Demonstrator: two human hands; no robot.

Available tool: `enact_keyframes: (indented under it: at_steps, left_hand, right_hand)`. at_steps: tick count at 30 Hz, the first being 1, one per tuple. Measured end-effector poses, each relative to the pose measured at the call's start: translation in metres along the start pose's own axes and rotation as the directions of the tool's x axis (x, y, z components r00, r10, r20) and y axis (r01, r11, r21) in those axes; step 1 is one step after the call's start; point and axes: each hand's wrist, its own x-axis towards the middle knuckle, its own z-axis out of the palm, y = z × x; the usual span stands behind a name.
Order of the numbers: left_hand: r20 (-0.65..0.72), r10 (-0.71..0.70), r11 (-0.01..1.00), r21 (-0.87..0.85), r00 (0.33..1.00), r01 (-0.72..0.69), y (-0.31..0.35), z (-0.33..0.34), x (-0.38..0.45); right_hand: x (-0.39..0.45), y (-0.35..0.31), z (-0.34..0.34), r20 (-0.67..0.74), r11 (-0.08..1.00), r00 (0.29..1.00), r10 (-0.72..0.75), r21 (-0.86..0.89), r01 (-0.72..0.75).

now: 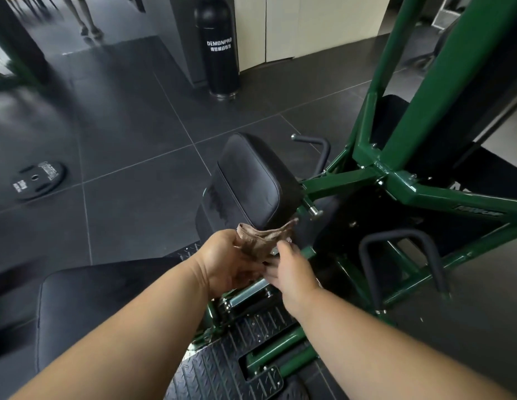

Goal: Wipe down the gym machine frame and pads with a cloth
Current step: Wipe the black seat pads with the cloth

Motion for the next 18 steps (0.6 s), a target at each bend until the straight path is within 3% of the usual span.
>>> enact_keyframes:
  at_steps: [3, 5, 8, 10, 13, 18]
  left_hand:
    - [-0.192, 0.106, 0.973, 0.222, 0.976, -0.062, -0.003, -0.001, -0.003]
    - [-0.257, 0.207, 0.922, 0.375, 0.944, -0.100, -0.004, -0.008, -0.006]
    - [-0.347, 0.337, 0.839, 0.533, 0.875, -0.112, -0.006, -0.023, -0.006]
    - [-0.383, 0.317, 0.854, 0.513, 0.868, -0.086, -0.007, -0.031, -0.004]
    - [-0.425, 0.279, 0.883, 0.466, 0.861, -0.057, -0.009, -0.038, -0.002]
    - [-0.405, 0.249, 0.900, 0.433, 0.880, -0.056, -0.017, -0.046, -0.002]
  right_hand:
    - [-0.002, -0.011, 0.019, -0.058, 1.000, 0.998, -0.013, -0.010, 0.012]
    - [-0.009, -0.017, 0.030, -0.072, 0.982, 0.982, -0.175, -0.088, 0.169]
    - [-0.014, -0.026, 0.034, -0.118, 0.901, 0.894, -0.432, -0.113, 0.420]
    - [-0.012, -0.028, 0.030, -0.115, 0.771, 0.777, -0.619, -0.282, 0.572]
    - [0.004, -0.035, 0.021, -0.024, 0.524, 0.600, -0.799, -0.518, 0.676]
    - [0.019, -0.063, 0.027, 0.055, 0.421, 0.548, -0.834, -0.579, 0.698]
